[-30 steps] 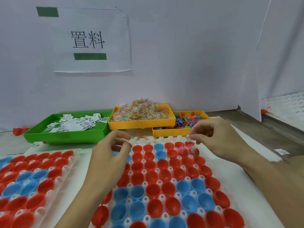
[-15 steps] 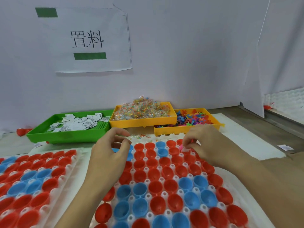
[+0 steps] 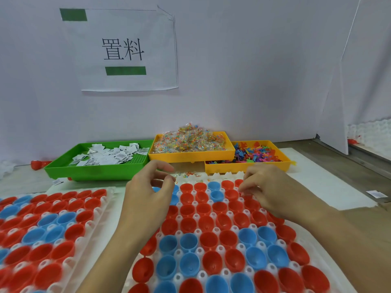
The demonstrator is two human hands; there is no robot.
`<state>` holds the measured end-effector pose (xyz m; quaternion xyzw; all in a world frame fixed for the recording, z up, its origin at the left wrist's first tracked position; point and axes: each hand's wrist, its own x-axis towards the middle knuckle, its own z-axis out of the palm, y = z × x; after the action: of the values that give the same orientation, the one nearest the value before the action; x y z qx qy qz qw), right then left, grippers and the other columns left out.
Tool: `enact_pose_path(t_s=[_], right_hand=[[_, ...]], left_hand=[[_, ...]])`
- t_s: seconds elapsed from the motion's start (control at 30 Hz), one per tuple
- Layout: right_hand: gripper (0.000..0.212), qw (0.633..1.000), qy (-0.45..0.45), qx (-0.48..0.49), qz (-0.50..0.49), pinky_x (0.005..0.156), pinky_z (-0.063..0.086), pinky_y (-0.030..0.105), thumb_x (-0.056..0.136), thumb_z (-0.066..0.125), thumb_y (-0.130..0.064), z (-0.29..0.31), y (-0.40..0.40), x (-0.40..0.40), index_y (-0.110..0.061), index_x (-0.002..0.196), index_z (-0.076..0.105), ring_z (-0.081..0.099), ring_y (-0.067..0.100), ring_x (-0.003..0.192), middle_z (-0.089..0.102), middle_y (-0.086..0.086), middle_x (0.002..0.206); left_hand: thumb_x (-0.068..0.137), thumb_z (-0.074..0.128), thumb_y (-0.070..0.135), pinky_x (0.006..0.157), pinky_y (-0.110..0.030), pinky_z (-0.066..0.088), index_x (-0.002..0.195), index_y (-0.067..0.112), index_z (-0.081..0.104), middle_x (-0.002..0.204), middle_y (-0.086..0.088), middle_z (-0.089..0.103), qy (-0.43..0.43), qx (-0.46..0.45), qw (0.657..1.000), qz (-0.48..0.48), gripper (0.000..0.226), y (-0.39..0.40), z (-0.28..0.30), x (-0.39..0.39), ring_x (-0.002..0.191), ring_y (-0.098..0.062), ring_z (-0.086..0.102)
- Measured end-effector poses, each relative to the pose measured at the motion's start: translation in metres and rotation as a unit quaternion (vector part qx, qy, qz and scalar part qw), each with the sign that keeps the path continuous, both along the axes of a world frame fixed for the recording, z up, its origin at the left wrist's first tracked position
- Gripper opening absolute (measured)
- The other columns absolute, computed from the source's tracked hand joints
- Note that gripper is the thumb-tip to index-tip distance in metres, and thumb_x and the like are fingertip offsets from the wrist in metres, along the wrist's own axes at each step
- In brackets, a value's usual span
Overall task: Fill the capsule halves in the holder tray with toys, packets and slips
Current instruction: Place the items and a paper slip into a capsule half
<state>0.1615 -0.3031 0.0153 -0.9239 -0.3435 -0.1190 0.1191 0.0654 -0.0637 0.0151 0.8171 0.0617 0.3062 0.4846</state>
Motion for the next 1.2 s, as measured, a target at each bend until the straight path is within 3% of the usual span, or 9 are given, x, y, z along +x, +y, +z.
enact_pose_path(t_s=[0.13, 0.33, 0.47, 0.57, 0.7, 0.83, 0.9, 1.07, 1.2], right_hand=[[0.022, 1.000, -0.001, 0.029, -0.004, 0.077, 0.039, 0.010, 0.096, 0.064, -0.017, -0.002, -0.001, 0.003, -0.029, 0.110, 0.076, 0.049, 0.001, 0.086, 0.050, -0.021, 0.090], [0.018, 0.999, -0.003, 0.032, 0.002, 0.082, 0.046, 0.014, 0.094, 0.067, -0.019, -0.002, -0.001, 0.001, -0.030, 0.105, 0.076, 0.054, -0.001, 0.088, 0.064, -0.018, 0.094], [0.016, 0.984, -0.032, 0.177, -0.006, 0.069, 0.041, 0.009, 0.091, 0.070, -0.018, 0.011, -0.016, 0.010, -0.028, 0.102, 0.075, 0.059, -0.003, 0.081, 0.067, -0.018, 0.091], [0.016, 0.957, -0.080, 0.257, -0.106, 0.071, 0.043, 0.013, 0.093, 0.066, -0.011, 0.022, -0.030, 0.046, -0.016, 0.104, 0.076, 0.061, 0.003, 0.075, 0.073, -0.003, 0.094], [0.025, 0.957, 0.039, 0.168, -0.232, 0.093, 0.046, 0.031, 0.095, 0.063, -0.013, 0.024, -0.034, 0.107, -0.007, 0.118, 0.070, 0.064, 0.024, 0.103, 0.071, 0.011, 0.116], [0.026, 0.960, 0.115, 0.009, -0.255, 0.084, 0.047, 0.029, 0.091, 0.071, -0.018, 0.012, -0.024, 0.144, -0.008, 0.115, 0.072, 0.061, 0.024, 0.104, 0.069, 0.009, 0.122], [0.027, 0.958, 0.118, -0.022, -0.261, 0.080, 0.046, 0.026, 0.088, 0.076, -0.019, 0.008, -0.020, 0.155, -0.008, 0.112, 0.074, 0.061, 0.023, 0.100, 0.070, 0.010, 0.119], [0.020, 0.959, 0.132, 0.085, -0.236, 0.080, 0.044, 0.028, 0.081, 0.082, -0.018, -0.003, -0.015, 0.165, -0.009, 0.099, 0.078, 0.059, 0.018, 0.093, 0.071, 0.007, 0.111], [0.011, 0.948, 0.092, 0.198, -0.233, 0.075, 0.043, 0.029, 0.084, 0.080, -0.020, -0.017, -0.018, 0.163, -0.011, 0.091, 0.080, 0.059, 0.015, 0.086, 0.071, 0.003, 0.094]], left_hand=[[0.091, 0.058, 0.009, 0.063, -0.021, 0.046, 0.085, 0.032, 0.063, 0.079, 0.003, 0.070, 0.000, 0.003, 1.000, 0.003, 0.024, 0.000, 0.000, 0.000, 0.075, -0.002, 0.062], [0.091, 0.058, 0.009, 0.056, -0.012, 0.046, 0.085, 0.031, 0.063, 0.080, 0.001, 0.069, 0.006, 0.006, 1.000, 0.002, 0.024, 0.001, -0.002, 0.001, 0.075, -0.003, 0.062], [0.091, 0.059, 0.010, 0.057, -0.012, 0.044, 0.086, 0.032, 0.063, 0.080, 0.001, 0.069, 0.012, 0.014, 1.000, 0.006, 0.023, 0.004, -0.002, 0.001, 0.077, -0.001, 0.062], [0.091, 0.059, 0.010, 0.055, -0.012, 0.046, 0.086, 0.032, 0.063, 0.080, 0.001, 0.069, 0.004, 0.007, 1.000, 0.008, 0.023, 0.006, -0.002, 0.001, 0.078, 0.000, 0.062], [0.090, 0.058, 0.009, 0.056, -0.011, 0.046, 0.085, 0.031, 0.064, 0.078, 0.004, 0.069, 0.001, 0.000, 1.000, 0.007, 0.023, 0.006, -0.002, 0.001, 0.077, -0.001, 0.062], [0.089, 0.058, 0.008, 0.056, -0.012, 0.046, 0.084, 0.029, 0.064, 0.076, 0.004, 0.069, -0.001, 0.001, 1.000, 0.010, 0.022, 0.008, -0.002, 0.001, 0.076, -0.001, 0.062], [0.089, 0.058, 0.009, 0.057, -0.012, 0.046, 0.085, 0.029, 0.064, 0.077, 0.004, 0.069, -0.001, 0.000, 1.000, 0.012, 0.022, 0.009, -0.002, 0.001, 0.077, -0.001, 0.062], [0.090, 0.057, 0.009, 0.055, -0.010, 0.044, 0.085, 0.029, 0.064, 0.077, 0.007, 0.068, 0.003, -0.009, 1.000, 0.009, 0.022, 0.011, -0.001, 0.001, 0.077, 0.000, 0.062], [0.090, 0.057, 0.009, 0.054, -0.010, 0.044, 0.086, 0.029, 0.064, 0.077, 0.007, 0.068, 0.000, -0.016, 1.000, 0.004, 0.022, 0.010, -0.001, 0.001, 0.077, 0.000, 0.062]])
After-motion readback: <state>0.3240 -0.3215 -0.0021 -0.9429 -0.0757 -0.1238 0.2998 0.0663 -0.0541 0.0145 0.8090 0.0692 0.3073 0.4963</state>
